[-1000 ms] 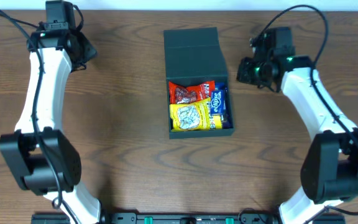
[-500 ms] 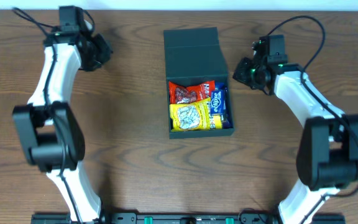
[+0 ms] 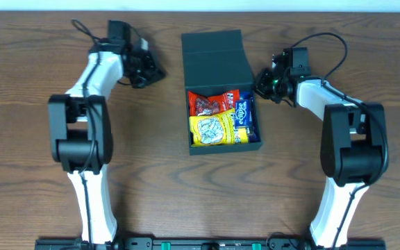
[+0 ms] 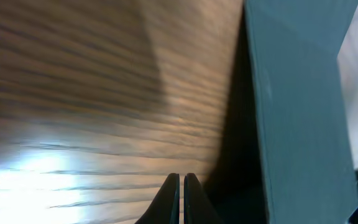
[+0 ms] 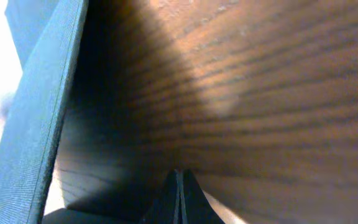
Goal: Pack container
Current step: 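Bring both grippers to the box lid and push it closed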
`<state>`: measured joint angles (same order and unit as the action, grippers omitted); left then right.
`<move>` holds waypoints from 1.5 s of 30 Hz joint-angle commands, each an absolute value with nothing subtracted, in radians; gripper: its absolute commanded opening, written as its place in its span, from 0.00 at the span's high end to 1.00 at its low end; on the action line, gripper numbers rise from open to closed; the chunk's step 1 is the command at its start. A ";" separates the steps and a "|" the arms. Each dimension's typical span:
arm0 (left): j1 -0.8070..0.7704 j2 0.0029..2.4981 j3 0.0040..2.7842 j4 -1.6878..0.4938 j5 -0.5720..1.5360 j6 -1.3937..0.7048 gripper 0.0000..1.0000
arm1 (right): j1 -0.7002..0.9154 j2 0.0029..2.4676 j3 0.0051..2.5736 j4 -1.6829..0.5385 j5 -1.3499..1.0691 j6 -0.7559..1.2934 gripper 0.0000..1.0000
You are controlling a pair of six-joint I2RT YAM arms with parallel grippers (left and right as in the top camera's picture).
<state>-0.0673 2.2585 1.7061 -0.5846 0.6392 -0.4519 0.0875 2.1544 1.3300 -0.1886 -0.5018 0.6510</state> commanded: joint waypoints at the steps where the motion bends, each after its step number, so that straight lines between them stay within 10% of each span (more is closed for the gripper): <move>1: -0.060 2.286 1.732 -0.578 0.655 -0.481 0.94 | 0.087 2.199 1.368 -0.176 -0.537 0.665 0.99; 45: -0.115 2.355 1.732 -0.479 0.785 -0.584 0.94 | 0.093 2.213 1.375 0.025 -0.627 0.649 0.98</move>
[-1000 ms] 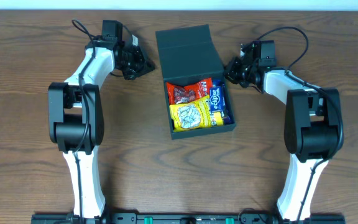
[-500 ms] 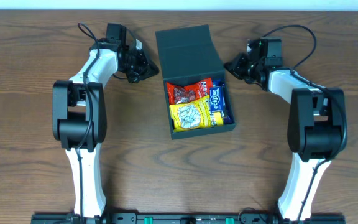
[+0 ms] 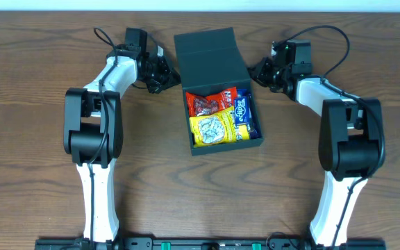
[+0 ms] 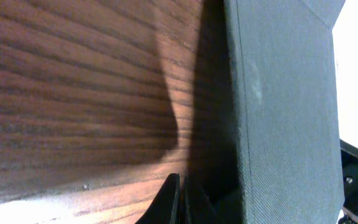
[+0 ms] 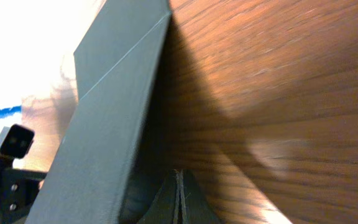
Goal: Pack container
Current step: 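Bring both grippers to the box lid and push it closed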
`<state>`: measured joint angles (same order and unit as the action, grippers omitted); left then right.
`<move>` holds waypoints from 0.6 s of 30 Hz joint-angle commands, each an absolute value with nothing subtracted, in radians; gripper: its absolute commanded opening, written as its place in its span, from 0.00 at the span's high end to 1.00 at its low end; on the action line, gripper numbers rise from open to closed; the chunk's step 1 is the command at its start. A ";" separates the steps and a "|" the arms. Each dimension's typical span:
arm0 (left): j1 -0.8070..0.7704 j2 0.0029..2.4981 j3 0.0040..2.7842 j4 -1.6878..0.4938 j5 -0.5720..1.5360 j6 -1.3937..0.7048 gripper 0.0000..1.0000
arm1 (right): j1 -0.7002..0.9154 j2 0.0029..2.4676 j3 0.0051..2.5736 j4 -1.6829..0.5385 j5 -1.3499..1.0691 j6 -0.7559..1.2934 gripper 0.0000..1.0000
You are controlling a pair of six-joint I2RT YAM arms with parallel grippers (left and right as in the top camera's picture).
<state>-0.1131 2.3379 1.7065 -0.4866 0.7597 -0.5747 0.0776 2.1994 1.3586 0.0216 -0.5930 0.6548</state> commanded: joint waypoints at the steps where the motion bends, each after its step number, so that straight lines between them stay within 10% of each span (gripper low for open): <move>1: -0.115 2.355 1.732 -0.472 0.795 -0.584 0.94 | 0.093 2.213 1.375 0.027 -0.638 0.649 0.98; 18: -0.118 2.354 1.804 -0.510 0.911 -0.485 0.94 | 0.066 2.212 1.375 0.289 -1.004 0.612 0.98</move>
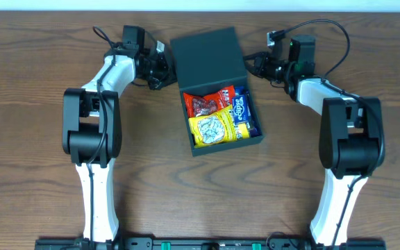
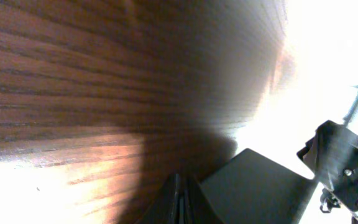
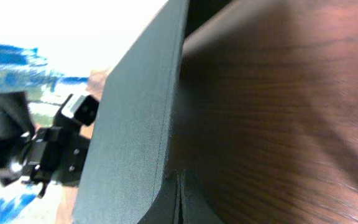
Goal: Pack container
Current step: 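Bring both grippers to the box lid and push it closed, then push the green lid down over the box with both grippers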
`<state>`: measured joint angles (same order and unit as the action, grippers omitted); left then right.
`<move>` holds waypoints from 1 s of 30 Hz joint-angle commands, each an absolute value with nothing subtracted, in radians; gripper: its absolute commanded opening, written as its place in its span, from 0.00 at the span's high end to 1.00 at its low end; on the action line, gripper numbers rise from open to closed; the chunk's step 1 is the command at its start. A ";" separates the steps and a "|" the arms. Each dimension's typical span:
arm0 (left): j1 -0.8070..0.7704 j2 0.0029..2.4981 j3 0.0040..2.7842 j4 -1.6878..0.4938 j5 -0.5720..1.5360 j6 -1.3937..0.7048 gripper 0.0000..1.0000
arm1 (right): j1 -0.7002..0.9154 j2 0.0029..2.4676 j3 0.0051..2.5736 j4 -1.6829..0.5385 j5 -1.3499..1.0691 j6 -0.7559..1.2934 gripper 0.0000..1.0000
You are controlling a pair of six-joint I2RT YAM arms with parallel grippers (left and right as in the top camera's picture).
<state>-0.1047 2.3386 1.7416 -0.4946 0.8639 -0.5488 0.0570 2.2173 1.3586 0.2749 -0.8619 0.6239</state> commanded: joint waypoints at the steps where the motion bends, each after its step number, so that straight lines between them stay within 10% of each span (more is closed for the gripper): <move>1: -0.118 2.354 1.832 -0.546 0.906 -0.453 0.95 | 0.064 2.212 1.375 0.289 -1.013 0.612 0.98; 30: -0.090 2.143 2.104 -0.962 0.745 -0.057 0.94 | 0.045 1.987 1.390 -0.037 -1.081 0.297 0.98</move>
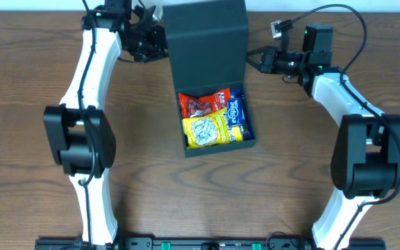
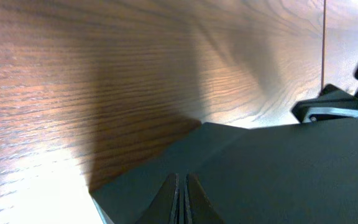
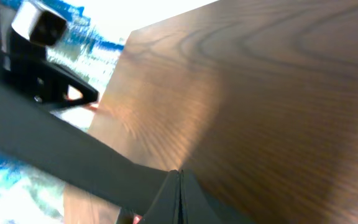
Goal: Pack container
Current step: 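Push the green lid down over the box with both grippers, then lift both grippers away from the closed box to the sides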
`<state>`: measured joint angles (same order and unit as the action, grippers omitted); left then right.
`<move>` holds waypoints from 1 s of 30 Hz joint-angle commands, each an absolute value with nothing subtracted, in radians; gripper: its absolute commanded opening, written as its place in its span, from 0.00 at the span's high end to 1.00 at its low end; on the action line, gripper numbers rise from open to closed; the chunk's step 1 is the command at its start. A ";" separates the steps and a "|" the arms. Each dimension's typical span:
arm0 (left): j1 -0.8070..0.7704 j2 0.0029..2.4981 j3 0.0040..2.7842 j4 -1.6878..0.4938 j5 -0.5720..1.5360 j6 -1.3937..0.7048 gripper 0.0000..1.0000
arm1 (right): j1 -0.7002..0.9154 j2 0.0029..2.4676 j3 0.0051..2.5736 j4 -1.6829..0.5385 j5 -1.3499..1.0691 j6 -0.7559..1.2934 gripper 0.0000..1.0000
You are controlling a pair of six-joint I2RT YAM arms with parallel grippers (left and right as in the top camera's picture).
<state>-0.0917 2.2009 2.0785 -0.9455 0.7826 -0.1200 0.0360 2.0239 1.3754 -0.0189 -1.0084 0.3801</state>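
A dark grey box [image 1: 221,148] stands open mid-table, holding a red packet [image 1: 201,105], a yellow packet [image 1: 209,128] and a blue packet [image 1: 236,114]. Its hinged lid [image 1: 207,48] stands raised behind them. My left gripper [image 1: 162,40] is shut against the lid's left edge. In the left wrist view the gripper [image 2: 182,177] lies over the dark lid [image 2: 278,168]. My right gripper [image 1: 251,58] is shut at the lid's right edge. In the right wrist view the gripper [image 3: 179,173] meets the lid [image 3: 55,155].
The wooden table [image 1: 33,139] reaches its far edge just behind the lid. A black cable [image 1: 339,14] loops above my right arm. Both arm bases stand at the near edge.
The lid lay tilted back low; now it stands much higher. Both shut grippers have risen and moved farther back with its side edges. The box sits slightly more to the front left.
At first both grippers were shut, low beside the open lid lying back on the table. They then stood against the lid's two side edges. After that the lid was a little off the table, and now it is raised.
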 commanded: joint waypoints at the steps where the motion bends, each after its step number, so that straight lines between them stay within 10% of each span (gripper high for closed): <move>1: -0.090 2.131 2.104 -0.970 0.738 -0.040 0.94 | 0.046 1.986 1.390 -0.044 -1.082 0.291 0.98; 30: -0.090 2.042 2.104 -1.180 0.521 0.075 0.94 | 0.020 1.784 1.390 -0.484 -0.704 0.125 0.99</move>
<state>-0.0917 2.0735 2.0800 -1.1606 0.5537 0.0574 0.0353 1.8225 1.3758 -0.4660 -0.7647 0.1463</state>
